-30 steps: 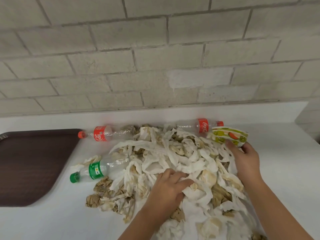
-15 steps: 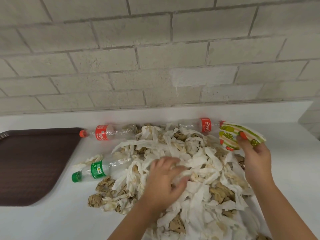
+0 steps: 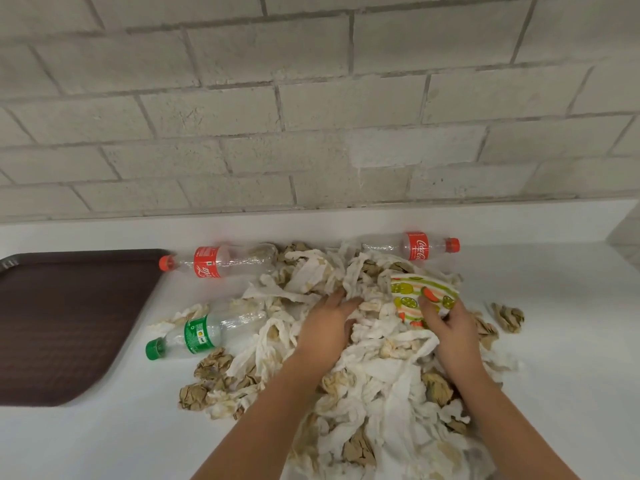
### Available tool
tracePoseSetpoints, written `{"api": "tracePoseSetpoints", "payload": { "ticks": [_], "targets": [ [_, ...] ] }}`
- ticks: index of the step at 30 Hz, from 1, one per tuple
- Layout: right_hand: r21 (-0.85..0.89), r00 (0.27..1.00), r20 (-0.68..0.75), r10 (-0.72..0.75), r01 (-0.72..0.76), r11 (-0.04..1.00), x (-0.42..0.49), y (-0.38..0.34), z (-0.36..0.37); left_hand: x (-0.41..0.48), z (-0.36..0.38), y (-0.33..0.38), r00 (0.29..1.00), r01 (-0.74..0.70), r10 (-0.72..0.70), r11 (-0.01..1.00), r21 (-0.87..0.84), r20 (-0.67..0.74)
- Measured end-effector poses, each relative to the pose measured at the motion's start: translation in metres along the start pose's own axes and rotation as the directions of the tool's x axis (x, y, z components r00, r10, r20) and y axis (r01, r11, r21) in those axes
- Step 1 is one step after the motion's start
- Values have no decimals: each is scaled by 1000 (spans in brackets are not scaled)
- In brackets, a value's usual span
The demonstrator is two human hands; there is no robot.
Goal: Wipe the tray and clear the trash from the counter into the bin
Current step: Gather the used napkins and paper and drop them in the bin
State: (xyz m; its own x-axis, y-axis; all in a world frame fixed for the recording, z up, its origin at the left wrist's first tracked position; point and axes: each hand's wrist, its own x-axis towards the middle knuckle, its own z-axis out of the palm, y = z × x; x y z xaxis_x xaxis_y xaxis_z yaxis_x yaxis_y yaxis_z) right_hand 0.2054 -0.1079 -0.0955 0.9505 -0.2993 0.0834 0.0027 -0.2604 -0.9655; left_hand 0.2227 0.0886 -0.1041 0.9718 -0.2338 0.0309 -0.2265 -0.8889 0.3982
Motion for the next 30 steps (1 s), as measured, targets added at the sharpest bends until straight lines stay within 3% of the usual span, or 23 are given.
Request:
{"api": "tracePoseSetpoints", "payload": {
  "ticks": [6, 8, 10, 11, 12, 14, 16, 17, 20, 24, 30],
  "targets": [
    [42, 998, -65, 10, -7, 999, 4, -9, 2, -21, -5, 6, 995, -82, 67, 969, -231, -76],
    [103, 995, -95, 8, 1, 995, 2, -13, -3, -27, -12, 10, 961, -148, 92, 967, -208, -260],
    [149, 993, -118, 3, 15, 989, 0, -19, -8, -24, -20, 4, 837, -151, 84, 985, -81, -541],
    [168, 992, -124, 5, 16, 986, 0, -22, -10, -19, -26, -4, 790, -84, 46, 996, -33, -612],
    [184, 992, -125, 6, 17, 983, -1, -25, -11, -12, -33, -13, 813, 29, -26, 1000, -4, -582],
    [208, 993, -116, 7, 17, 978, -2, -33, -10, 2, -47, -28, 929, 277, -240, 956, 101, -281],
    [251, 996, -93, -2, 26, 968, -6, -44, -9, 12, -55, -36, 944, 329, -328, 921, 207, -43],
    [272, 997, -83, -11, 33, 962, -9, -50, -8, 16, -58, -36, 947, 316, -321, 928, 199, -10],
    [352, 998, -62, -31, 51, 935, -16, -69, -10, 20, -70, -36, 941, 336, -337, 941, -36, -29],
    [532, 999, -20, 44, -27, 846, -19, -93, -18, 15, -100, -34, 918, 360, -395, 814, -456, 18],
    [708, 979, 116, 167, -199, 677, -53, -106, -35, -31, -135, -22, 955, 255, -291, 904, -344, -54]
  ]
}}
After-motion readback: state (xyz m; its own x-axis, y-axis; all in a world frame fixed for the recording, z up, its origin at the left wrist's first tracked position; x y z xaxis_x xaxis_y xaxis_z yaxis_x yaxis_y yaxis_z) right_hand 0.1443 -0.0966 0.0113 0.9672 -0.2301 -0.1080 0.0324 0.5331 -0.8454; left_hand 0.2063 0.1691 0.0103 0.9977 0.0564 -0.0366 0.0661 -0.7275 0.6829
